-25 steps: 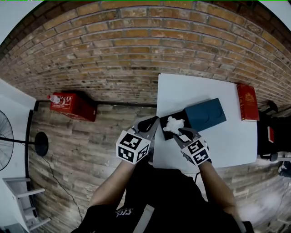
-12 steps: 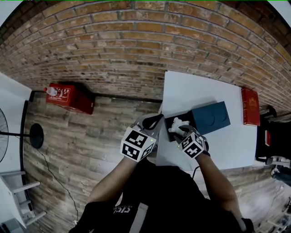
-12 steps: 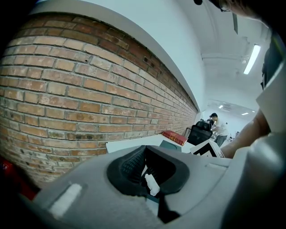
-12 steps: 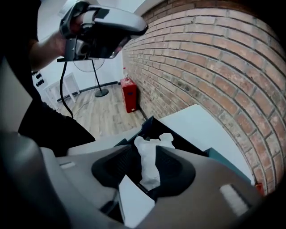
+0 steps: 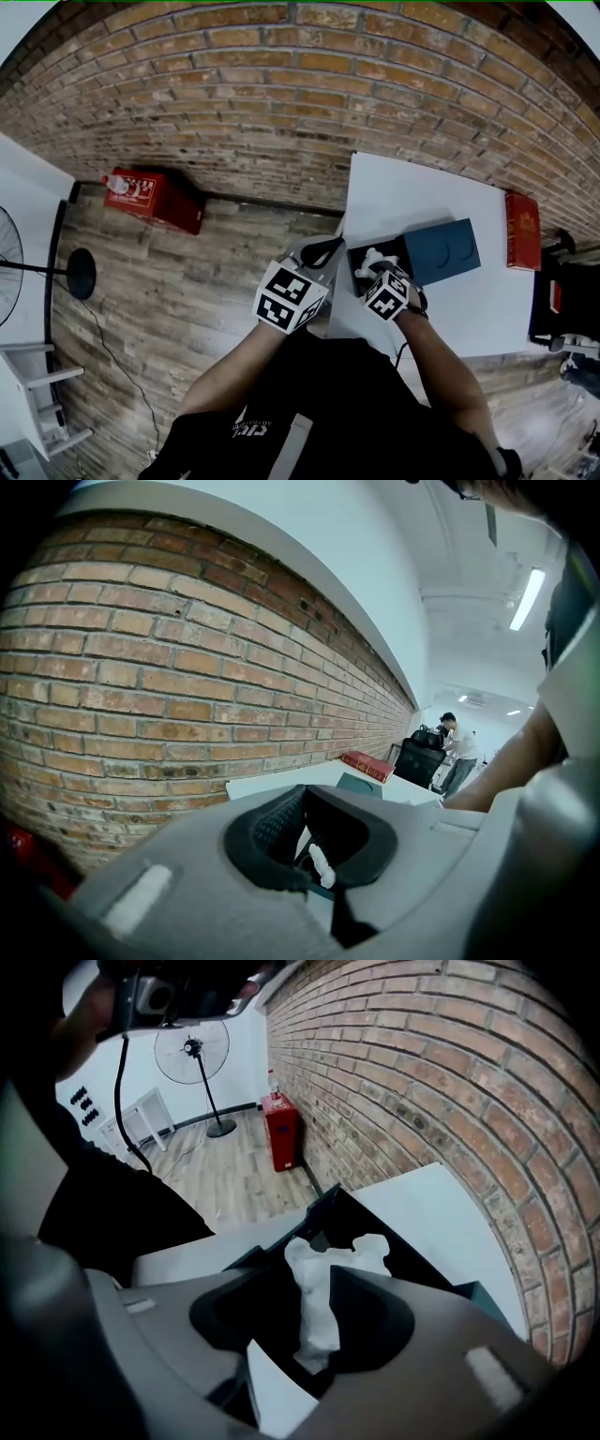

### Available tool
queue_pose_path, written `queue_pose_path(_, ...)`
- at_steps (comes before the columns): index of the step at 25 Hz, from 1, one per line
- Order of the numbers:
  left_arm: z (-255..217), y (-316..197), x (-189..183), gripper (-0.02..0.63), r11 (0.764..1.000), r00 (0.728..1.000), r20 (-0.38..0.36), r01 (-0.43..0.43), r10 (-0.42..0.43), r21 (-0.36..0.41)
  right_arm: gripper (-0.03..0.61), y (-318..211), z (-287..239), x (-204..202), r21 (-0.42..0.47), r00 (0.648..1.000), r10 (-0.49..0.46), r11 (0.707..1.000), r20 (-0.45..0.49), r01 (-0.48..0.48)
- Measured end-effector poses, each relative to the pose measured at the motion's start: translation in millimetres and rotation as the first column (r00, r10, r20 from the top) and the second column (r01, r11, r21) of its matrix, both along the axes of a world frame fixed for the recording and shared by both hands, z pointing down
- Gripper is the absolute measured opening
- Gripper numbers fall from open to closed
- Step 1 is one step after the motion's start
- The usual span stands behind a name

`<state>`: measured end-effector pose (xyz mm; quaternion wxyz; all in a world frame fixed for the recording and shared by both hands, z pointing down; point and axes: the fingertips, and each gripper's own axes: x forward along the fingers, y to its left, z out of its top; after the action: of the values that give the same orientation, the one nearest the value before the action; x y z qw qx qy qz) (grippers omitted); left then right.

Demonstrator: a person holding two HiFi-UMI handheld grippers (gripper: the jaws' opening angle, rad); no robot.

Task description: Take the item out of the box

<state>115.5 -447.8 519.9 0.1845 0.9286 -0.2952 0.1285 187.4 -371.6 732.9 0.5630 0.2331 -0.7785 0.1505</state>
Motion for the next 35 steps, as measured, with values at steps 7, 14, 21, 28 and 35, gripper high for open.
queue_pose_path(7,-0.6,-0.3,-12.6,0.006,1.0,1.0,0.0,0.028,-0.028,-0.005,0.145,-7.5,7.5,3.9,0.003,0.998,-0.02,1.0,-0.065,0.02)
queue_pose_path(14,6.9,-0.2,-28.8,0.006,0.998,0.998,-0.015,0.066,-0.066,-0.023,0.113,-13.4,11.6,5.2,0.064,0.995,-0.036,0.997,-0.09,0.041)
queue_pose_path(21,6.1,4.2,-30.3,0.006,0.997,0.997,-0.021,0.072,-0.072,-0.028,0.072,-12.8,-2.7,4.6,0.116,0.999,0.005,0.993,-0.043,0.0)
queue_pose_path(28,-4.9,22.4,6.4,0.006,1.0,0.999,-0.027,0.03,-0.03,0.0,0.071,-8.8,-55.5,18.6,0.215,0.991,0.095,0.97,0.097,-0.114)
queue_pose_path(35,-26.7,49.9,41.2,0.006,0.998,1.0,-0.013,0.014,-0.013,0.061,0.066,7.9,-107.3,42.6,0.332,0.966,0.121,0.923,0.228,-0.194)
